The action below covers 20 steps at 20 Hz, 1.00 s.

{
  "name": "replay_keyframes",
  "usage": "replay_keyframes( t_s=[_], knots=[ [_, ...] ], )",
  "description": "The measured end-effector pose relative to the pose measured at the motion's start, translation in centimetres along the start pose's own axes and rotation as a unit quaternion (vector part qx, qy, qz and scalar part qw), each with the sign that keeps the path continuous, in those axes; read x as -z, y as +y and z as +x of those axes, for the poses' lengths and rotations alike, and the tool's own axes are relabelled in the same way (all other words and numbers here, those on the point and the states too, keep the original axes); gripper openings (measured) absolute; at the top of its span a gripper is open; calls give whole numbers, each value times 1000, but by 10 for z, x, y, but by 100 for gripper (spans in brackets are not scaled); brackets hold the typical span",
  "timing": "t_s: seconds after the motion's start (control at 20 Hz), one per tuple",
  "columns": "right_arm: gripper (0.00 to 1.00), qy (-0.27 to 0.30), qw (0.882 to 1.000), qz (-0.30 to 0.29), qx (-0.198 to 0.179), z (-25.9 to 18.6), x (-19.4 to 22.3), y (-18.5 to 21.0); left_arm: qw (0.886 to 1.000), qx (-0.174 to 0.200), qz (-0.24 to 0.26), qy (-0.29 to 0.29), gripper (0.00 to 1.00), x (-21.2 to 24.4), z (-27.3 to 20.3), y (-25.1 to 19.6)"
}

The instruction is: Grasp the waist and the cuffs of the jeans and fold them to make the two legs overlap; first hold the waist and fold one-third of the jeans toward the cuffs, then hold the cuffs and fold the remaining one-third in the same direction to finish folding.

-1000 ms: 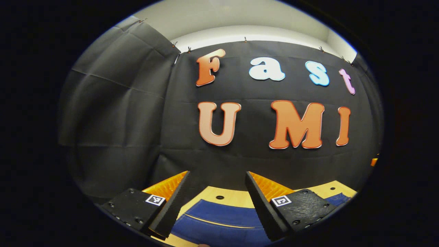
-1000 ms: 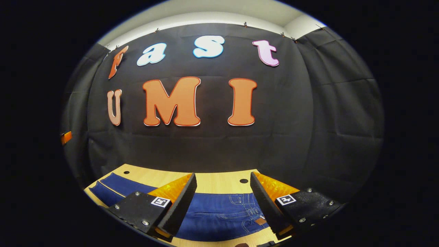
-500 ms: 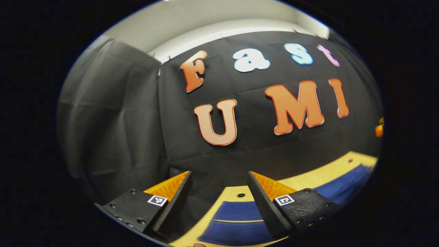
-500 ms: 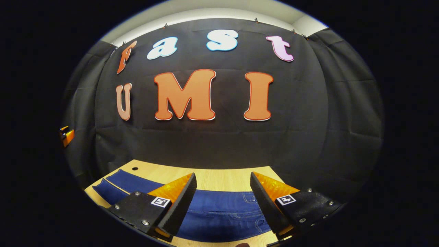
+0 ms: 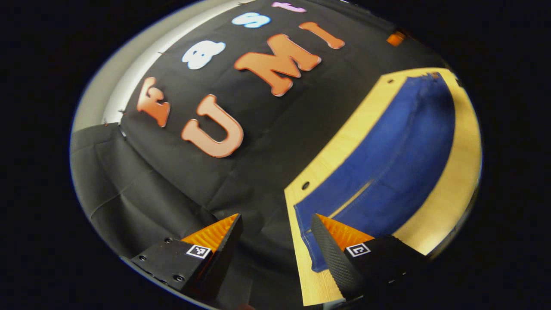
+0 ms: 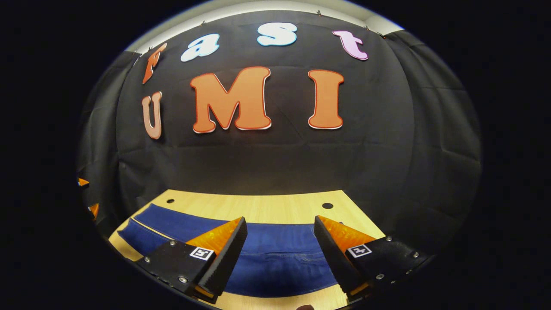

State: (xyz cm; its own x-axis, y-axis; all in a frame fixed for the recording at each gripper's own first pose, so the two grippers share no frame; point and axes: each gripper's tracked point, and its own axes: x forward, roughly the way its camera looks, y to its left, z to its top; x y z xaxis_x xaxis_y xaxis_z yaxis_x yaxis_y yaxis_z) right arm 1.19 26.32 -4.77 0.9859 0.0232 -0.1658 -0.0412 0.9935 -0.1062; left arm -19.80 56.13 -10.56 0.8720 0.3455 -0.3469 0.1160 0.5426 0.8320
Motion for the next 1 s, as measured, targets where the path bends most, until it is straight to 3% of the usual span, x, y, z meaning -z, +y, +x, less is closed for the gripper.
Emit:
replay_keyframes(
  t_s=[0.25,0.4,0.55,0.75,0.85,1.0],
  knots=[
    [96,20,1000,-24,1,3,13,4,991,67,105,40,97,66,6,-56],
    [96,28,999,-24,-3,7,18,7,978,112,167,56,98,102,16,-87],
    [97,31,999,-33,0,9,18,7,956,142,251,60,98,129,33,-106],
    [97,35,998,-42,7,8,20,3,939,193,274,78,98,155,57,-126],
    [97,38,998,-45,13,8,21,0,930,199,296,84,98,164,73,-127],
    [97,41,998,-42,19,8,23,-3,921,237,293,98,98,180,81,-141]
  ],
)
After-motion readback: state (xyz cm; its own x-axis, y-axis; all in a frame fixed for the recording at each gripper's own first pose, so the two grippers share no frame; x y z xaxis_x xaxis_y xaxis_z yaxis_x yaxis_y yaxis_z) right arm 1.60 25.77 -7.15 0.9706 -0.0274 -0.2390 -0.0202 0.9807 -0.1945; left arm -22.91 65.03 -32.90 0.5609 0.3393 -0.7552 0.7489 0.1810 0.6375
